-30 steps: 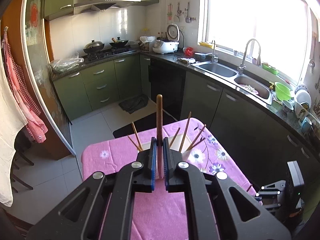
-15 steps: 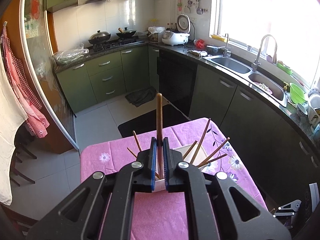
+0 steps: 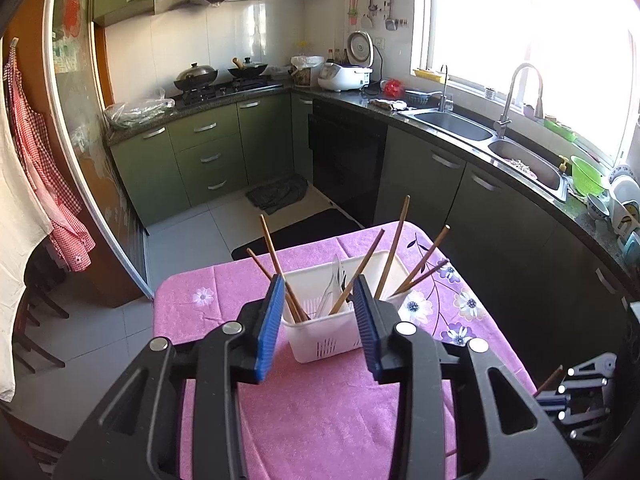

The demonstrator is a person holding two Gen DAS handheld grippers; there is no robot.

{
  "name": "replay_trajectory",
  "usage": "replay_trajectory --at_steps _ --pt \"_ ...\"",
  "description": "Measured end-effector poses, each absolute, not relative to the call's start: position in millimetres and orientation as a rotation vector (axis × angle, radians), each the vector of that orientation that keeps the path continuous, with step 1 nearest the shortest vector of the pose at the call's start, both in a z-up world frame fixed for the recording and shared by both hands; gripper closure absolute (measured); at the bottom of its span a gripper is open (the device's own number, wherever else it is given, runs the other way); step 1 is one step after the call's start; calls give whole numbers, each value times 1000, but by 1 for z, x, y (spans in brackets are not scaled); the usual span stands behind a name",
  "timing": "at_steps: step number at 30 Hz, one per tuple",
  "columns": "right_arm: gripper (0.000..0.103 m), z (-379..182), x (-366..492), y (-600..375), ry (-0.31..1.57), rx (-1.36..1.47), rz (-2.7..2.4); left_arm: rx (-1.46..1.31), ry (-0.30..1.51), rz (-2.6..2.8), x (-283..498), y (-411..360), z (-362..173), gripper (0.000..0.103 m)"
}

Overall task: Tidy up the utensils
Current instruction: 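Carry both chopsticks to the white caddy and drop them in with both grippers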

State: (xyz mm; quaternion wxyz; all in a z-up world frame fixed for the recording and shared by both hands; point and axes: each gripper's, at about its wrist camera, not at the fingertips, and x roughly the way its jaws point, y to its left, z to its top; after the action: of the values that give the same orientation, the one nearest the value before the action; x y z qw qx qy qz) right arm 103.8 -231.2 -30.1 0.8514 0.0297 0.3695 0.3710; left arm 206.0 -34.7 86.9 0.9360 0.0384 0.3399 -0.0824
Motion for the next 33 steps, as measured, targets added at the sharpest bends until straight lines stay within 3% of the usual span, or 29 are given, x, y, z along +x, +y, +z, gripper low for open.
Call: replay_trajectory --at_steps 22,31,33 --pt "96 132 239 -200 544 169 721 67 827 -238 146 -17 15 68" --pt "96 104 284 -177 602 111 614 15 796 -196 129 -20 -1 43" --pt "96 94 289 -170 611 91 598 8 780 -179 126 -21 -1 29"
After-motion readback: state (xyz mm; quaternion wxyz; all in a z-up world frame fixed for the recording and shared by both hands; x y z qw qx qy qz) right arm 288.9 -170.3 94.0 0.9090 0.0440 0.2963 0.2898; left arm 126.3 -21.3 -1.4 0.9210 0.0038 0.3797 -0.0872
